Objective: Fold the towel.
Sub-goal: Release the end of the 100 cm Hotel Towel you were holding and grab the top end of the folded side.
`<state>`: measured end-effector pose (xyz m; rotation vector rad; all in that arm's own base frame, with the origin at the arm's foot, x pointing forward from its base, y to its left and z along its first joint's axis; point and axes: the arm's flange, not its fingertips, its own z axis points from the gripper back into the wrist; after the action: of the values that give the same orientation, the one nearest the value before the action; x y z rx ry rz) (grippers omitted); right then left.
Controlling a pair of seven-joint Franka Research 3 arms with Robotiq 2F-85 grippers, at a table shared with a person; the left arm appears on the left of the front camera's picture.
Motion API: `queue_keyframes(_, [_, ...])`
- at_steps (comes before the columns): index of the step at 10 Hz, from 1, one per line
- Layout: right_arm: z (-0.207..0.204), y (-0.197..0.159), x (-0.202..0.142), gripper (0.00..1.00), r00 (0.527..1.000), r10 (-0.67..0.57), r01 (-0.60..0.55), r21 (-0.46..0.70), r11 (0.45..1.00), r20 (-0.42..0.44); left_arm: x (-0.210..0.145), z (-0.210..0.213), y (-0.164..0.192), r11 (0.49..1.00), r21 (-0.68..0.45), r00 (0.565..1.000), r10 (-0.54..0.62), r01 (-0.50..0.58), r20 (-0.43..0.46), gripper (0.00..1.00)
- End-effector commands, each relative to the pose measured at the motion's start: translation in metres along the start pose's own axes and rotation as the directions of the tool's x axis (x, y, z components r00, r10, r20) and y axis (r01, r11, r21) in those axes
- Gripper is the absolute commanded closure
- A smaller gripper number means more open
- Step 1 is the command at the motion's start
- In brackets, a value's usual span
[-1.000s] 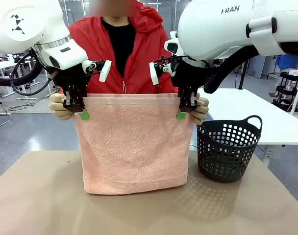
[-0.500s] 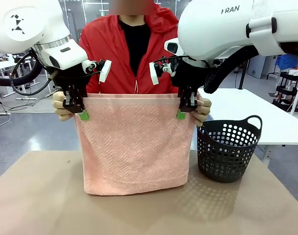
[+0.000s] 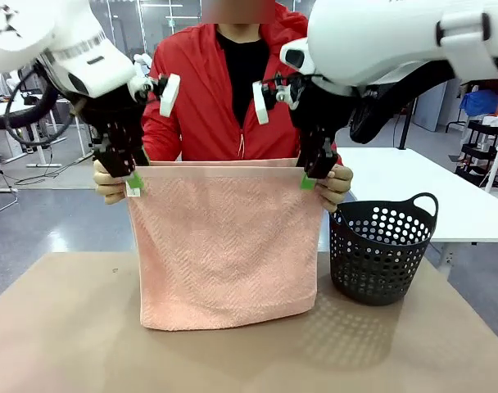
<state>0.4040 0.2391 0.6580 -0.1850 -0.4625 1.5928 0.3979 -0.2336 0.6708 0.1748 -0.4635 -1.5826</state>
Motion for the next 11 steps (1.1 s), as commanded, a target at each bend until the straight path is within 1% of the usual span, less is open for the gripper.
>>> queue_keyframes(1, [0.018, 0.019, -0.004, 0.0, 1.0, -0.01, 0.012, -0.141, 0.99, 0.019, -0.002, 0.016, -0.019, 0.985, 0.17, 1.0, 0.014, -0.013, -0.002, 0.09])
queue_keyframes(2, [0.027, 0.024, -0.004, 0.2, 0.999, 0.014, -0.009, -0.185, 0.983, 0.028, -0.002, 0.02, -0.026, 0.978, 0.21, 1.0, 0.006, -0.005, -0.002, 0.0])
queue_keyframes(3, [0.03, 0.027, -0.003, 0.07, 0.998, 0.036, -0.026, -0.207, 0.978, 0.045, -0.003, 0.021, -0.028, 0.975, 0.222, 1.0, -0.005, 0.008, -0.011, 0.0])
queue_keyframes(4, [0.03, 0.026, -0.002, 0.0, 0.998, 0.048, -0.039, -0.214, 0.976, 0.037, -0.002, 0.021, -0.027, 0.975, 0.221, 1.0, -0.008, 0.01, -0.01, 0.0])
queue_keyframes(7, [0.028, 0.014, 0.002, 0.0, 0.998, 0.041, -0.03, -0.205, 0.978, 0.051, 0.004, 0.021, -0.016, 0.977, 0.213, 1.0, -0.002, 0.001, 0.005, 0.0])
queue_keyframes(8, [0.025, 0.009, 0.004, 0.0, 0.998, 0.043, -0.036, -0.181, 0.983, 0.038, 0.005, 0.02, -0.013, 0.978, 0.21, 1.0, -0.02, 0.018, 0.006, 0.0])
queue_keyframes(9, [0.02, 0.003, 0.008, 0.0, 0.999, 0.043, -0.04, -0.149, 0.988, 0.021, 0.006, 0.017, -0.005, 0.982, 0.19, 1.0, -0.024, 0.025, -0.007, 0.0])
queue_keyframes(11, [0.013, -0.015, 0.012, 0.0, 0.999, 0.043, -0.042, -0.123, 0.991, 0.007, 0.012, 0.01, 0.013, 0.99, 0.135, 0.999, -0.046, 0.049, -0.029, 0.0])
